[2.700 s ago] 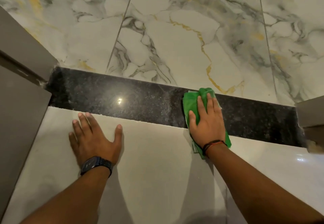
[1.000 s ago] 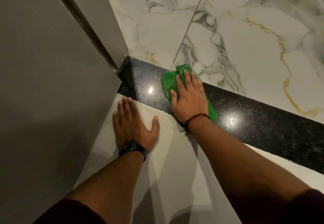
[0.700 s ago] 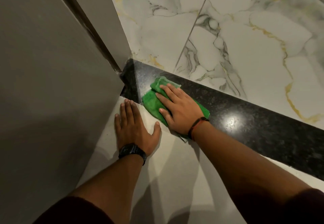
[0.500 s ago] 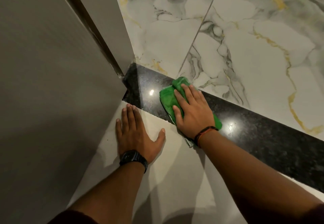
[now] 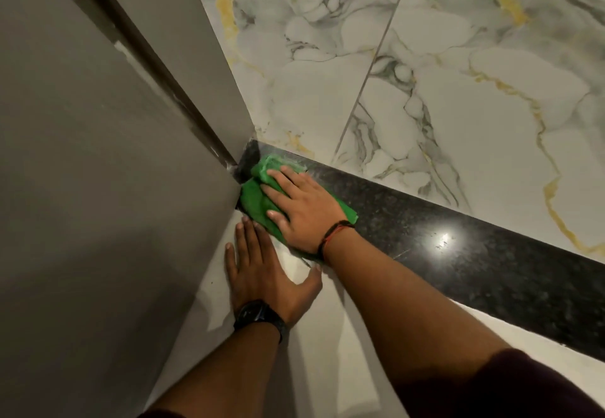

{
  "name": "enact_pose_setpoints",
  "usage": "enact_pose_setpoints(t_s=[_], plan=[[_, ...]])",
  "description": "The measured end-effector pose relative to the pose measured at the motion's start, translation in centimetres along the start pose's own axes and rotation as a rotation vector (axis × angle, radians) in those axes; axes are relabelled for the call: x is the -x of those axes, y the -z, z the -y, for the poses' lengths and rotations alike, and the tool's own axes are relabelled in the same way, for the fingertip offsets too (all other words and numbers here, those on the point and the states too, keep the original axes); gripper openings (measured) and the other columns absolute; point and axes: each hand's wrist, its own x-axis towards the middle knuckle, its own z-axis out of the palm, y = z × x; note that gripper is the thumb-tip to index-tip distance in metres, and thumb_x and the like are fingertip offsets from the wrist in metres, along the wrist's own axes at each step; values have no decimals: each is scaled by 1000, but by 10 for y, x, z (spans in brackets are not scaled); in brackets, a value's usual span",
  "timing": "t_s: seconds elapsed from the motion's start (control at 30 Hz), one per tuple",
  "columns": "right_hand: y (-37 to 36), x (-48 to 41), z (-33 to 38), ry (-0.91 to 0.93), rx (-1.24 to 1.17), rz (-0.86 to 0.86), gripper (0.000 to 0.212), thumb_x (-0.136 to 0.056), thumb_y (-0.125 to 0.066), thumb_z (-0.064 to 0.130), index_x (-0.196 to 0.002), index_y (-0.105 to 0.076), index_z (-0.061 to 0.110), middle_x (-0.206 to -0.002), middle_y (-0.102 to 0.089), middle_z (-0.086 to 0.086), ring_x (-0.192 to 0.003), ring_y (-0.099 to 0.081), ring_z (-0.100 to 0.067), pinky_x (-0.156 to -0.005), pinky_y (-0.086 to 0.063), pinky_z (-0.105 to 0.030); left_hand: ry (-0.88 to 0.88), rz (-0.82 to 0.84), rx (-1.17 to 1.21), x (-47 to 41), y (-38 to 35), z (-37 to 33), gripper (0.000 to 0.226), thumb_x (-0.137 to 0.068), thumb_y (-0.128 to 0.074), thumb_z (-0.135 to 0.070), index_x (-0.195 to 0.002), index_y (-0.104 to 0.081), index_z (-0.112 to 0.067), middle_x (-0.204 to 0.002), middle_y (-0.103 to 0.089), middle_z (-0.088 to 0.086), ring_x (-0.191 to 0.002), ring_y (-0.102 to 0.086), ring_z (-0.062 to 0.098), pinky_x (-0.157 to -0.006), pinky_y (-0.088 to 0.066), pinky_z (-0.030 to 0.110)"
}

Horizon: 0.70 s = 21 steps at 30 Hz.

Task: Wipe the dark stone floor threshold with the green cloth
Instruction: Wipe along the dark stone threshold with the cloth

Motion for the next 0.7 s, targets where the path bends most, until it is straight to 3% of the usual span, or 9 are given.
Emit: enact_pose_setpoints(t_s=[0.13, 0.23, 0.4, 0.53, 0.7], plan=[[5, 43, -30, 20, -27, -40, 51, -93, -37, 42, -139, -45, 20, -151, -39, -8, -142, -29, -27, -117, -22, -46, -25, -10, 6, -1, -3, 2, 125, -56, -47, -78, -149, -14, -1, -158, -16, 17, -147, -10, 27, -117, -13, 49], [5, 54, -42, -68, -12, -79, 51, -94, -39, 41, -139, -45, 21, -151, -39, -8, -142, -29, -28, -116, -24, -48, -28, -20, -15, -3, -8, 5, 126, -57, -44, -81, -149, -13, -1, -158, -16, 17, -147, -11, 28, -116, -12, 49], [2, 16, -21, -302, 20, -121, 56, -96, -31, 41, -147, -31, 19, -158, -22, -9, -147, -12, -27, -120, -9, -45, -17, -39, -10, -3, -8, 3, 125, -57, -46, -80, -150, -13, -2, -159, -14, 16, -147, -6, 27, -117, -9, 49], [0, -9, 3, -276, 11, -65, 57, -97, -27, 41, -149, -22, 18, -160, -13, -8, -147, -3, -26, -119, -1, -42, -34, -6, -18, -1, -6, 3, 123, -63, -42, -82, -150, -2, -5, -161, -2, 14, -147, 4, 25, -118, -4, 49], [-1, 37, -4, -193, -47, -40, 53, -96, -37, 40, -144, -37, 19, -157, -27, -7, -145, -17, -25, -119, -16, -45, -24, 28, -32, -1, -3, 2, 131, -53, -45, -83, -150, -9, -3, -159, -12, 17, -147, -5, 28, -117, -10, 51]])
